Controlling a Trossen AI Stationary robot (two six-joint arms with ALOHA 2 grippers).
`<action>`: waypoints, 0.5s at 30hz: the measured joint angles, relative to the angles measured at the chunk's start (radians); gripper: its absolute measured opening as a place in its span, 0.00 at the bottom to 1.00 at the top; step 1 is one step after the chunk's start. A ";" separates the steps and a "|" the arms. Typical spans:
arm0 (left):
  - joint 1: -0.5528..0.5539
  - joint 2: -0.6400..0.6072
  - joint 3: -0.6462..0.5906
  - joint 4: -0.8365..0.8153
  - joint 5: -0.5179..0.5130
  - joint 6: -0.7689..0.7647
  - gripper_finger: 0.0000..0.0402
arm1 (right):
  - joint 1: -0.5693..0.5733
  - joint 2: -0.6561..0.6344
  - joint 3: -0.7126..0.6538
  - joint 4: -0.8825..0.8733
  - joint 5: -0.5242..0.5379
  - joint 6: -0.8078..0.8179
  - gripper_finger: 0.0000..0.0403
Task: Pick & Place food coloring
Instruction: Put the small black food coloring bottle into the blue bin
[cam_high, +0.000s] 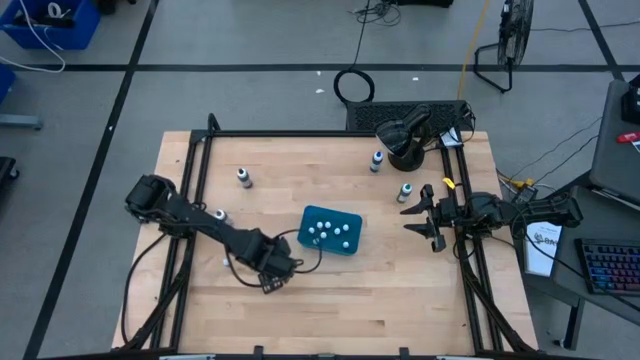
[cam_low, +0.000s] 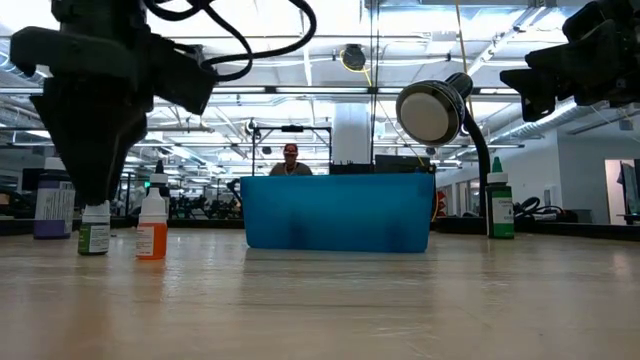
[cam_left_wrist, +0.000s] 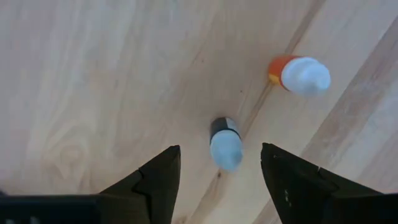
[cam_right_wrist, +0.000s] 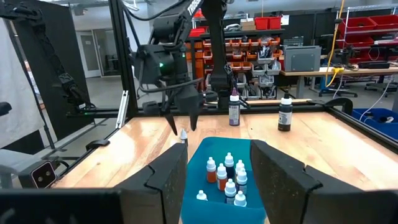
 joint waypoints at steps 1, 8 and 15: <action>0.000 0.000 -0.009 0.017 0.000 0.000 0.55 | 0.000 0.000 0.000 0.000 0.000 0.000 0.41; 0.000 0.000 -0.081 0.120 0.000 -0.005 0.50 | 0.000 0.000 0.000 0.000 0.000 0.000 0.41; 0.000 0.000 -0.155 0.230 0.002 -0.015 0.48 | 0.000 0.000 0.000 0.000 0.000 0.000 0.41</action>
